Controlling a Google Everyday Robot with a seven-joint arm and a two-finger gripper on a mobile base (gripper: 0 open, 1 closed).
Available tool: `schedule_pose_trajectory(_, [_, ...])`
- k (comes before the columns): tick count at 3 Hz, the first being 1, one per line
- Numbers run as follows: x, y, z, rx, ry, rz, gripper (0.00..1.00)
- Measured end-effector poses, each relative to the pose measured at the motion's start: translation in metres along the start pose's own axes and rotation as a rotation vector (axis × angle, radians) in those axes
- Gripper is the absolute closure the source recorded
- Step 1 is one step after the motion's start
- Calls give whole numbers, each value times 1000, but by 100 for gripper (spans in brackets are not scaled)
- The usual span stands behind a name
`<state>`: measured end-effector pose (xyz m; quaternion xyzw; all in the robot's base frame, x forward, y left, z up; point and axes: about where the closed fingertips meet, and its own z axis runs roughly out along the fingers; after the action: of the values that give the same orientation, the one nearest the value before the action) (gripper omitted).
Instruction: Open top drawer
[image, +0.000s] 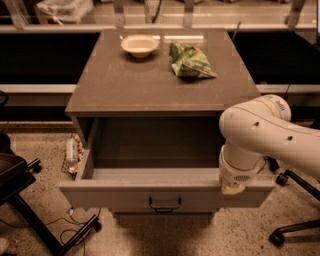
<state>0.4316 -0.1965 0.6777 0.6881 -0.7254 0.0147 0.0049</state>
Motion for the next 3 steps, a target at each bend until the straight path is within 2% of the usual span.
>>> schedule_pose_trajectory(1, [0, 0, 0, 0, 0, 0, 98])
schedule_pose_trajectory(3, [1, 1, -1, 2, 3, 0, 53])
